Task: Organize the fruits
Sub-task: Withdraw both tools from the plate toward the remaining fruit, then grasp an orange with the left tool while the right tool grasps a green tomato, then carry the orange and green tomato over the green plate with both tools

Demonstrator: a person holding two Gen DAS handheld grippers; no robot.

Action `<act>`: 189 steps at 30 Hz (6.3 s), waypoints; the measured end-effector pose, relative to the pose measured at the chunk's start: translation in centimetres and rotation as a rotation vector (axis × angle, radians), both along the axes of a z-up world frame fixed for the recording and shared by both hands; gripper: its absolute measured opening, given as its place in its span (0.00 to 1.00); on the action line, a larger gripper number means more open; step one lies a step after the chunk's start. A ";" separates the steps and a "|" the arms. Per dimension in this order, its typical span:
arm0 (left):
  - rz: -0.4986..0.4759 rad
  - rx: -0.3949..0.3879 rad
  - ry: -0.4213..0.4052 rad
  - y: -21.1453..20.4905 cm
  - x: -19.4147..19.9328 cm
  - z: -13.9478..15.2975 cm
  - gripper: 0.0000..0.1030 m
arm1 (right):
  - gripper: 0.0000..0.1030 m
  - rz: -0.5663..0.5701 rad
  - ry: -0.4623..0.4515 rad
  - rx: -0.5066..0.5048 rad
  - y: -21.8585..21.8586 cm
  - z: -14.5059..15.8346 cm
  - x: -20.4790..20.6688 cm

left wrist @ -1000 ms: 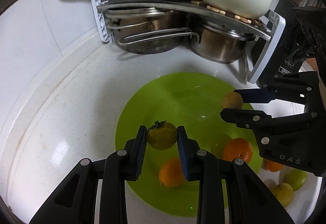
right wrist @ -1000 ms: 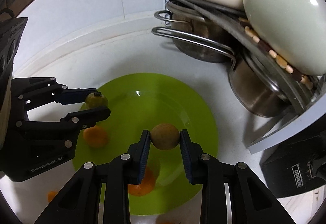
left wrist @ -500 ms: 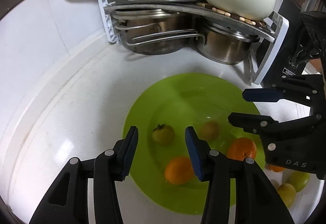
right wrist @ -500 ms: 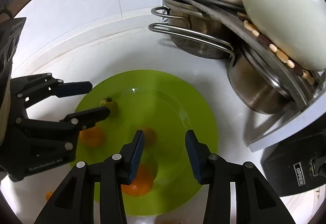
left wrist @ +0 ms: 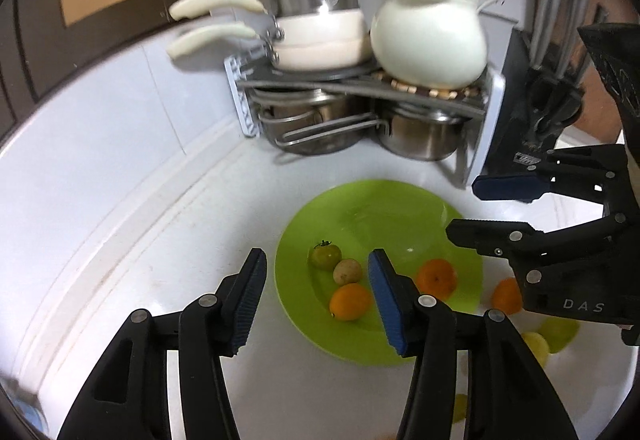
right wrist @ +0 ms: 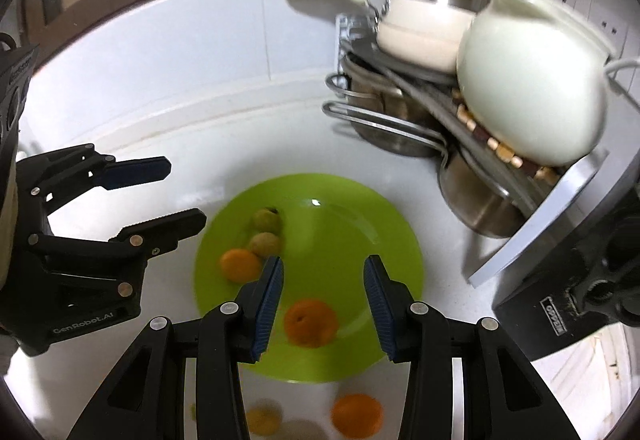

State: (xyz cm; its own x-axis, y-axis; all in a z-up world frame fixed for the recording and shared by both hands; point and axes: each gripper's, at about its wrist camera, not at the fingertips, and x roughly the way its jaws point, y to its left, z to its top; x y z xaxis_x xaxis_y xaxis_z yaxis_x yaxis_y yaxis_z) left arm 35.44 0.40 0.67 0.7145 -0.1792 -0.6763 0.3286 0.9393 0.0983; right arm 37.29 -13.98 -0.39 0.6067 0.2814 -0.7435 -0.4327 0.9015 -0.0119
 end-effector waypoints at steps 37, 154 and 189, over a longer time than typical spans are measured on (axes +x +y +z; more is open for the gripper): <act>0.024 -0.040 -0.090 2.5 -15.0 -0.5 0.63 | 0.41 0.051 -0.149 0.059 1.2 0.7 -14.8; -0.009 -0.141 -0.127 -0.6 -12.4 1.0 0.34 | 0.28 -0.005 -0.167 0.051 0.0 0.6 -12.5; -0.041 -0.098 -0.060 -3.3 2.0 1.0 0.34 | 0.29 -0.035 -0.129 0.037 -1.0 1.6 0.4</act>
State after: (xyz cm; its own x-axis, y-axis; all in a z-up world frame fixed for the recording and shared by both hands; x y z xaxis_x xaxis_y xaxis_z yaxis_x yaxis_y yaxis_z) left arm 37.48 -2.89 1.69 0.7440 -0.2720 -0.6104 0.3629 0.9314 0.0273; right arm 37.74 -15.02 1.24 0.7065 0.2845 -0.6481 -0.3983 0.9167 -0.0318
